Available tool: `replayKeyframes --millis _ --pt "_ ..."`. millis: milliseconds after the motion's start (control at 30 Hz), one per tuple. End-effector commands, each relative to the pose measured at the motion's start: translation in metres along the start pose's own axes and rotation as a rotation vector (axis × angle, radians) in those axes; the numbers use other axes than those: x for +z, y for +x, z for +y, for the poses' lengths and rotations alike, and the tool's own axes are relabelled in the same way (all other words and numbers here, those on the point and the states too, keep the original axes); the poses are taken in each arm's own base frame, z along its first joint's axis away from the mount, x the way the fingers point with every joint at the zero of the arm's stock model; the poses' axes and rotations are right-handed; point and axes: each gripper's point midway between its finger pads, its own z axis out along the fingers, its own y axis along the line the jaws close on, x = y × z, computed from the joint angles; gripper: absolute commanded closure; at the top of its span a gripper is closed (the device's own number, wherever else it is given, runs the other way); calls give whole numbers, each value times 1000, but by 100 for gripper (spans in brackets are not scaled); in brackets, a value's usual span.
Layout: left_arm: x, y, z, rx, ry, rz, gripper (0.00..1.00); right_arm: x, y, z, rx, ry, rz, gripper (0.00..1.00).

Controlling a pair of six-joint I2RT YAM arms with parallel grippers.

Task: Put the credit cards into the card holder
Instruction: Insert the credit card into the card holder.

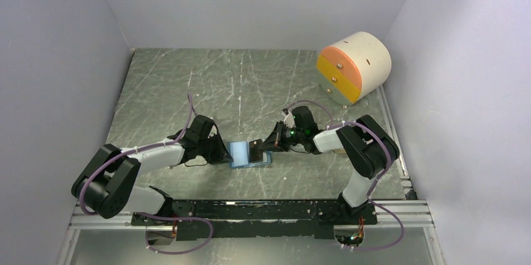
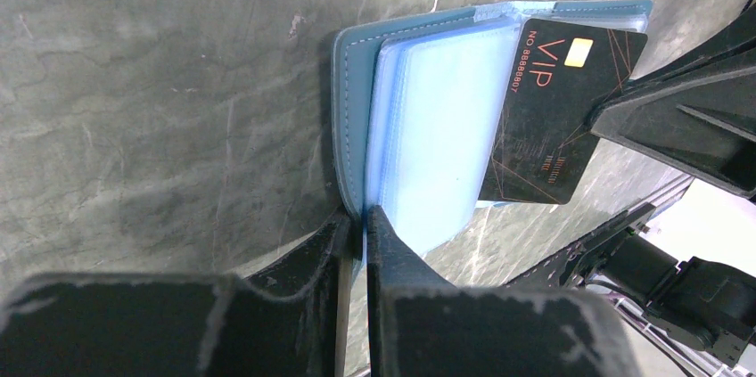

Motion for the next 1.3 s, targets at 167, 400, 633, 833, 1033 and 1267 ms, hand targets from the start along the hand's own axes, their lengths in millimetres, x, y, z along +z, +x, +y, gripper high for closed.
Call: replayKeyframes --millis 167,400,633,833,1033,1267 --pt "-1 8 7 3 -20 22 87 -2 -8 16 -43 -40 -11 100" --pt "0 8 5 4 -21 26 87 -5 -11 16 -80 -22 -26 100" --pt "0 7 5 3 -19 24 86 2 -6 11 -89 -30 -10 100" --pt "0 8 4 2 -15 29 86 11 1 12 -119 -62 15 100" --pt "0 6 3 9 -19 27 86 7 4 14 -142 -78 9 100" --pt "0 8 4 4 -14 30 86 10 10 14 -94 -115 36 100"
